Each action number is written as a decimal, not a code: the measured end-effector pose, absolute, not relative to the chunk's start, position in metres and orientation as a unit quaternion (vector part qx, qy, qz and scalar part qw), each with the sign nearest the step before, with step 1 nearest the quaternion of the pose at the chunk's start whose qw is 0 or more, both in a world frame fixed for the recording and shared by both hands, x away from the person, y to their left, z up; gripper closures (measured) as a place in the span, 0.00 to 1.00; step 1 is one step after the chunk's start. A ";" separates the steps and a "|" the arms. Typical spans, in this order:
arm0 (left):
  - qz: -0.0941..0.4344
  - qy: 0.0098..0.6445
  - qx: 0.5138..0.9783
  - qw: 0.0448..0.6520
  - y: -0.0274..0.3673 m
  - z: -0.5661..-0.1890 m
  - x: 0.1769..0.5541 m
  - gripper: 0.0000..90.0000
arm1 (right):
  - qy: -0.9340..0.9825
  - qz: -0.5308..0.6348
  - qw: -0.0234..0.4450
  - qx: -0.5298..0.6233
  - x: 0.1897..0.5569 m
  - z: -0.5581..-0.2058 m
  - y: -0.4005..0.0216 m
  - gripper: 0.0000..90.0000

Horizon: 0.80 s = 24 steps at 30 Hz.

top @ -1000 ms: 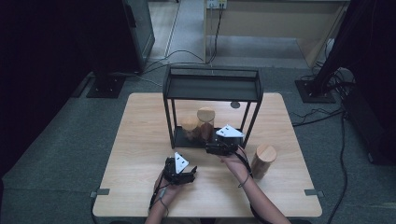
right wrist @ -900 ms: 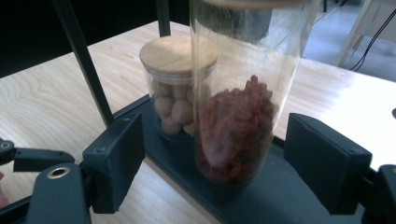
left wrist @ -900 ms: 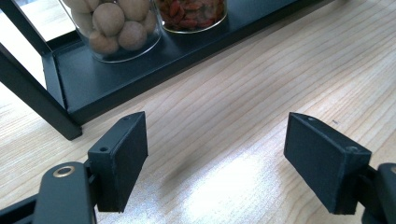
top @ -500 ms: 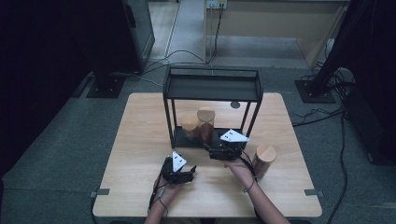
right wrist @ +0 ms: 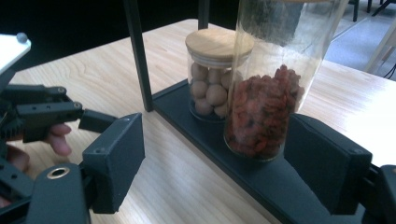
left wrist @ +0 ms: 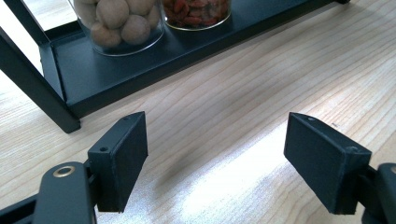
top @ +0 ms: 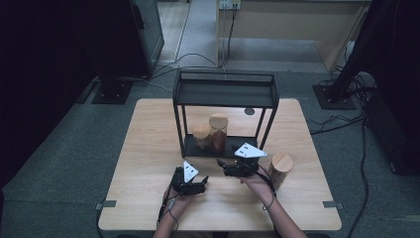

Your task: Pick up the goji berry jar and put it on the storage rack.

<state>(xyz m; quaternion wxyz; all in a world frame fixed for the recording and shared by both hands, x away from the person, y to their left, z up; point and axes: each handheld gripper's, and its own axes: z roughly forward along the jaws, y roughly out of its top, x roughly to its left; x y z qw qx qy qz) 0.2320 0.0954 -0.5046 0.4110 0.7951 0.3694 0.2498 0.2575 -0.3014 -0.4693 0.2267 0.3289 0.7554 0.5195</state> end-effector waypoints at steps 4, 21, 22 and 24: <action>0.249 0.373 0.794 0.410 0.095 -0.504 0.232 0.24 | 0.759 0.514 0.227 0.329 0.254 -0.467 -0.305 0.23; 0.257 0.369 0.796 0.405 0.092 -0.504 0.231 0.24 | 0.757 0.514 0.225 0.335 0.238 -0.462 -0.319 0.21; 0.257 0.369 0.797 0.404 0.092 -0.504 0.231 0.24 | 0.760 0.510 0.224 0.335 0.238 -0.461 -0.318 0.21; 0.257 0.369 0.797 0.404 0.092 -0.504 0.231 0.24 | 0.763 0.504 0.226 0.335 0.237 -0.460 -0.317 0.21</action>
